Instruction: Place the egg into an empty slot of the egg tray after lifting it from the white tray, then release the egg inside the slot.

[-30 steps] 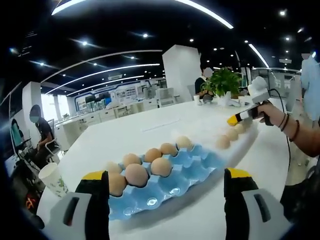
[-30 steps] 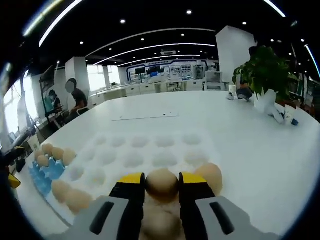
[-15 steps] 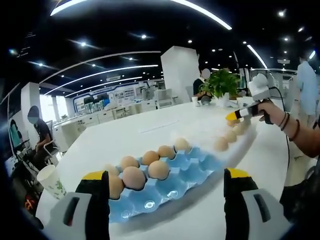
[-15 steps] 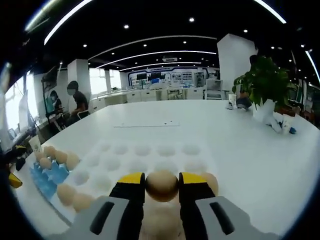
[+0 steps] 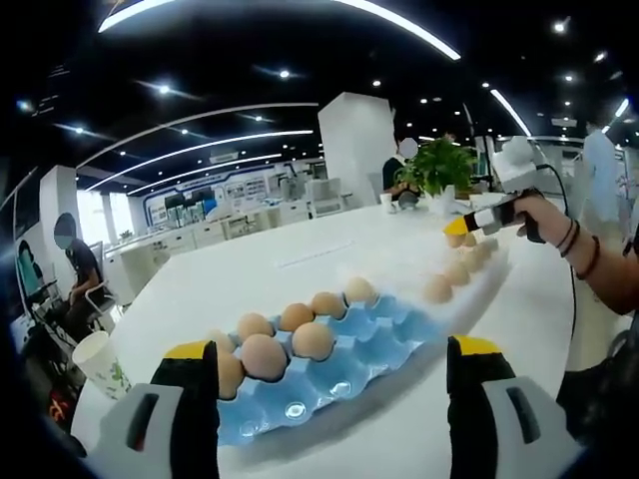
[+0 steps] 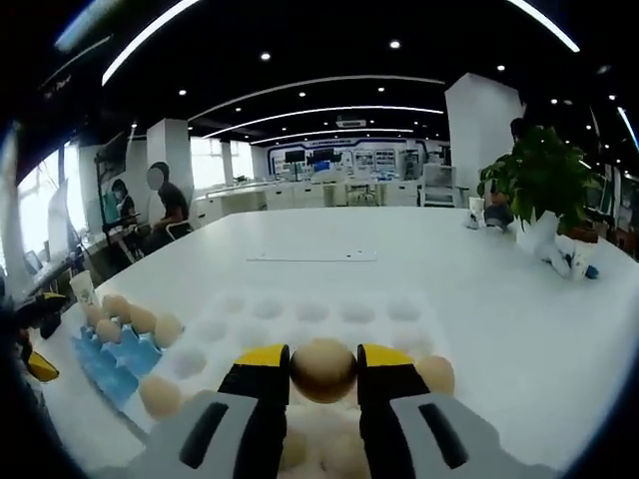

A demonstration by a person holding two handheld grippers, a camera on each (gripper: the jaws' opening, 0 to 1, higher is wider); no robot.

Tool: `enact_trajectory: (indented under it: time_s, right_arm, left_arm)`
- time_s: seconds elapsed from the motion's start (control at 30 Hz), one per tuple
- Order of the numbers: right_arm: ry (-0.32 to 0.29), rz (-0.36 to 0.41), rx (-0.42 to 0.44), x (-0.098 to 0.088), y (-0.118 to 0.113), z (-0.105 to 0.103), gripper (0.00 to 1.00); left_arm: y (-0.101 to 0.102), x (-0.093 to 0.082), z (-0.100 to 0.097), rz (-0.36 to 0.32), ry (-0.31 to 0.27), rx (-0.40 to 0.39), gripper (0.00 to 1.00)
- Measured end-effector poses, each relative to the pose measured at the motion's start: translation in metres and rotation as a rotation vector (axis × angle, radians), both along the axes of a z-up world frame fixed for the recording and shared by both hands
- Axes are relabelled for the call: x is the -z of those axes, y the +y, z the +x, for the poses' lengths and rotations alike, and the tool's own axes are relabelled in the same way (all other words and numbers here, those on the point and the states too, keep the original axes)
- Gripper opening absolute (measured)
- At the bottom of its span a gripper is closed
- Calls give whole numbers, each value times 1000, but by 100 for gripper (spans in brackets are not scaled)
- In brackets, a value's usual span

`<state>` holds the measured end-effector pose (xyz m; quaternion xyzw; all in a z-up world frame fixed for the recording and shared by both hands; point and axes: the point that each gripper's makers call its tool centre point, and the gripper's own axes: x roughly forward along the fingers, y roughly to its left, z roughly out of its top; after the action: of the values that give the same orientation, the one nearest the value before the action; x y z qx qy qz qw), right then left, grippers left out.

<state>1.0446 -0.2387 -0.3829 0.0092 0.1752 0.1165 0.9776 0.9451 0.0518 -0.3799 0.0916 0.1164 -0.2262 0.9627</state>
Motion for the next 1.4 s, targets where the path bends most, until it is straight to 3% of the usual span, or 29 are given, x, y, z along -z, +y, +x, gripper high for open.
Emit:
enact_trajectory:
  time_s: [0.33, 1.4]
  right_arm:
    - [-10, 0, -60, -7, 27, -2, 27]
    - [8, 37, -237, -6, 115, -5, 27]
  left_arm:
    - [0, 1, 0, 7, 5, -3, 97]
    - [8, 1, 0, 3, 3, -6, 97]
